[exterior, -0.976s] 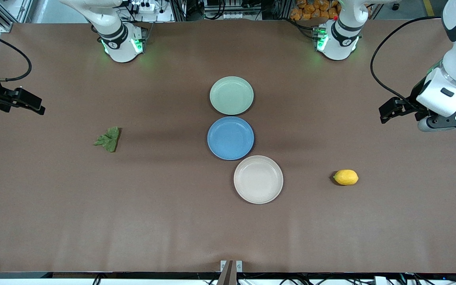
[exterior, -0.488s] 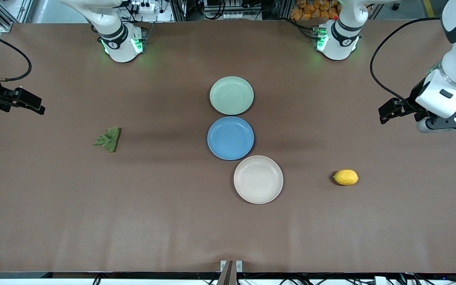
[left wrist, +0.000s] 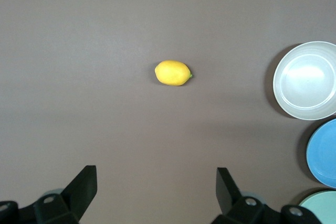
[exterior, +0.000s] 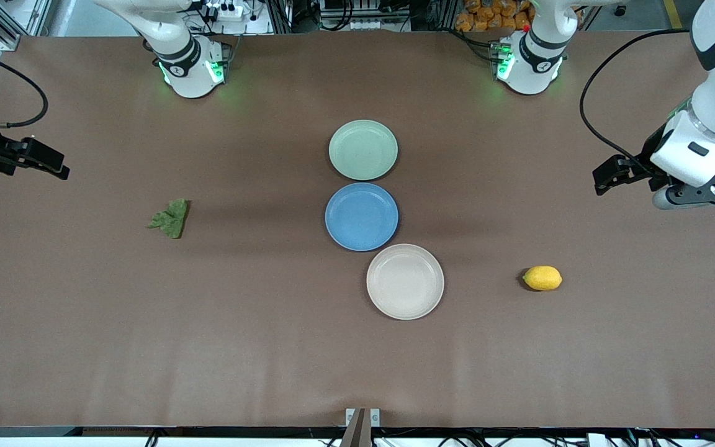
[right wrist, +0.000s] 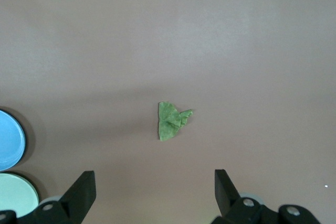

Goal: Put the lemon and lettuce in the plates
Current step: 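Move the left gripper down over the yellow lemon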

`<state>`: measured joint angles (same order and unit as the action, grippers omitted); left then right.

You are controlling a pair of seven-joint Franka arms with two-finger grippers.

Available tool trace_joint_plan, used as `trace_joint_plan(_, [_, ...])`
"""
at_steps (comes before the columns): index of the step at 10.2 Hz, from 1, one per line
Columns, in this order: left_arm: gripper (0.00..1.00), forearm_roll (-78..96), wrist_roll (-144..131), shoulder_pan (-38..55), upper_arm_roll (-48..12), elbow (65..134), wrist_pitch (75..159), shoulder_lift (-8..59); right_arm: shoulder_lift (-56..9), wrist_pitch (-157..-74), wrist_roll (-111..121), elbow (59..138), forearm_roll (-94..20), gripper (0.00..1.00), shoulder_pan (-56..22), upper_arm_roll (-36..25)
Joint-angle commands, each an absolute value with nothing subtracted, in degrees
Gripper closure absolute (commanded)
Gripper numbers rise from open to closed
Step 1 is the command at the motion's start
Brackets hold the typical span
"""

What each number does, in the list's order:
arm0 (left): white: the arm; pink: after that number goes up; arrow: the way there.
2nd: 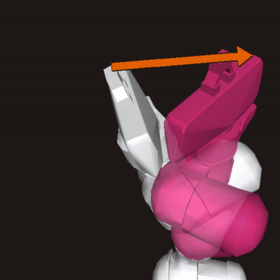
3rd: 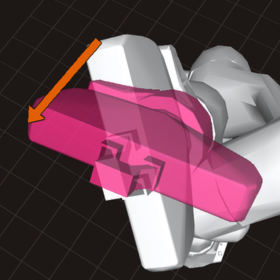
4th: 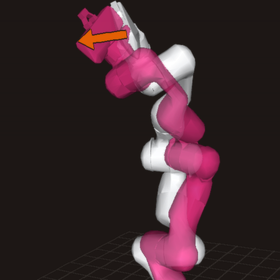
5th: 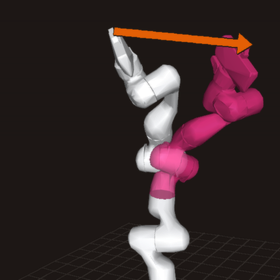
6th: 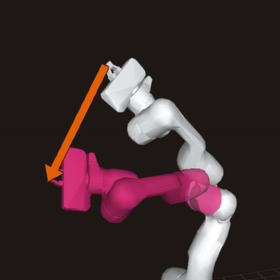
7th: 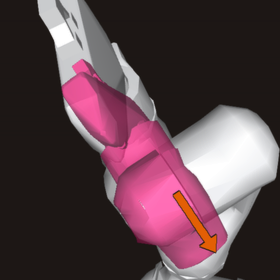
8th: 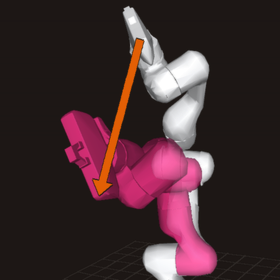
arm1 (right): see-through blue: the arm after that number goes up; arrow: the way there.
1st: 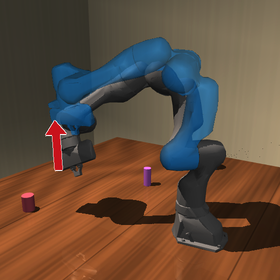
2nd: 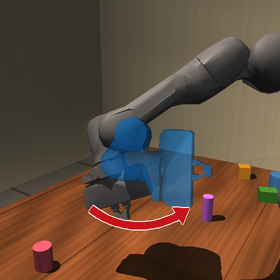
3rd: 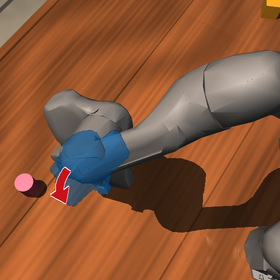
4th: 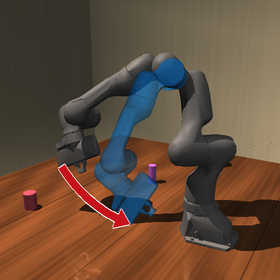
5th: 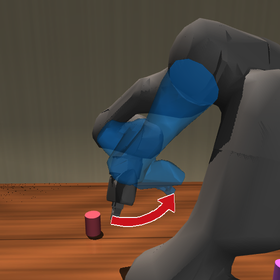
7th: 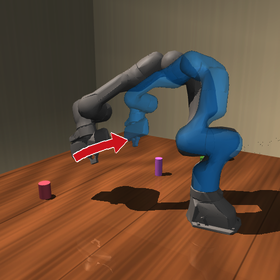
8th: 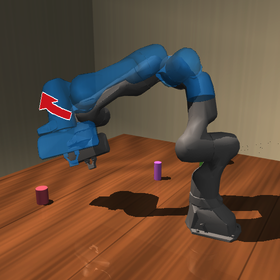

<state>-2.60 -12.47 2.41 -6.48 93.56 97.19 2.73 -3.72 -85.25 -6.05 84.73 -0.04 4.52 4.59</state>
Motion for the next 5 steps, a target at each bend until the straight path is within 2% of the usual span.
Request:
trace_joint_plan(1, [0.0,-2.02,-13.18,2.2,-6.68,92.72,98.17,5.17,-3.25,-84.9,-5.01,85.17,-0.79,0.0,5.71,5.19])
trace_joint_plan(5, [0.0,-2.46,-17.3,3.16,-6.77,92.64,103.87,12.98,-3.25,-84.9,-5.01,85.17,-0.79,0.0,5.71,5.19])
